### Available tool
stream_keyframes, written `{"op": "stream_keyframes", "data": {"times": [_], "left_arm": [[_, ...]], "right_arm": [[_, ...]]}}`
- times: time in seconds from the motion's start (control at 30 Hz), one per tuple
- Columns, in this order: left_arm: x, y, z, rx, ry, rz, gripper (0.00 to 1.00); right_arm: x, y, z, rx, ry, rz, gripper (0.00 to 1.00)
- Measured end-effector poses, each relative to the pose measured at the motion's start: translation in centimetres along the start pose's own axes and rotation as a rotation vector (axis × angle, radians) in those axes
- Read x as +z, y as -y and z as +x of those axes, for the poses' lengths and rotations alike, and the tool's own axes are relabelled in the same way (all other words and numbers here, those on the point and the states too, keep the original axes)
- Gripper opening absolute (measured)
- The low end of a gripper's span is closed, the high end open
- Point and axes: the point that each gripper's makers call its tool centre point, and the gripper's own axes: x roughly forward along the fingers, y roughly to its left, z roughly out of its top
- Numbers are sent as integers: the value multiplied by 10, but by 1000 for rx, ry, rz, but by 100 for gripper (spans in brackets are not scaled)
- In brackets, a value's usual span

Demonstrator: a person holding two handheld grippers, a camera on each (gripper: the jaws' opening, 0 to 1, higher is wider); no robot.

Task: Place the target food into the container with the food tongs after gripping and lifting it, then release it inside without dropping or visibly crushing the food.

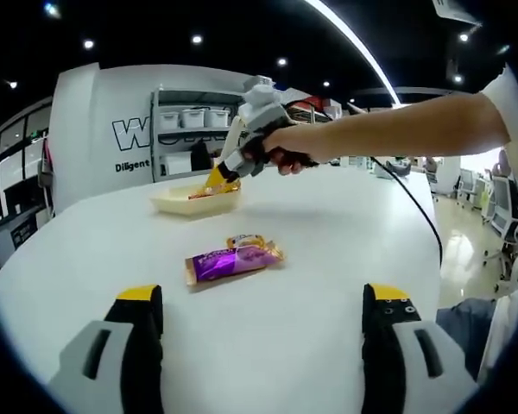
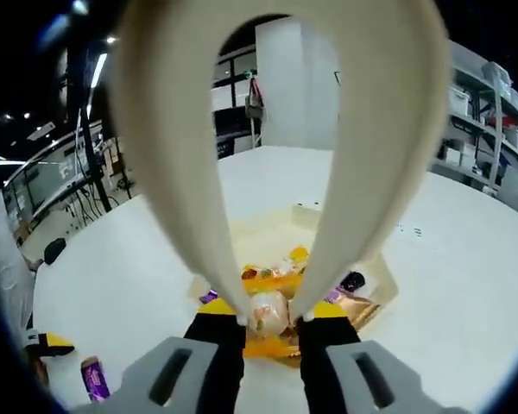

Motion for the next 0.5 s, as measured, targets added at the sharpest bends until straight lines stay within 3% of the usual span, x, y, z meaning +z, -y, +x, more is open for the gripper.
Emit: {"op": "stream_keyframes", "data": {"times": [0.5], "left_arm": [[2,4,-1,-3,-2,4,94]], "right_arm": [[-1,11,10,0,8,27,19]]}}
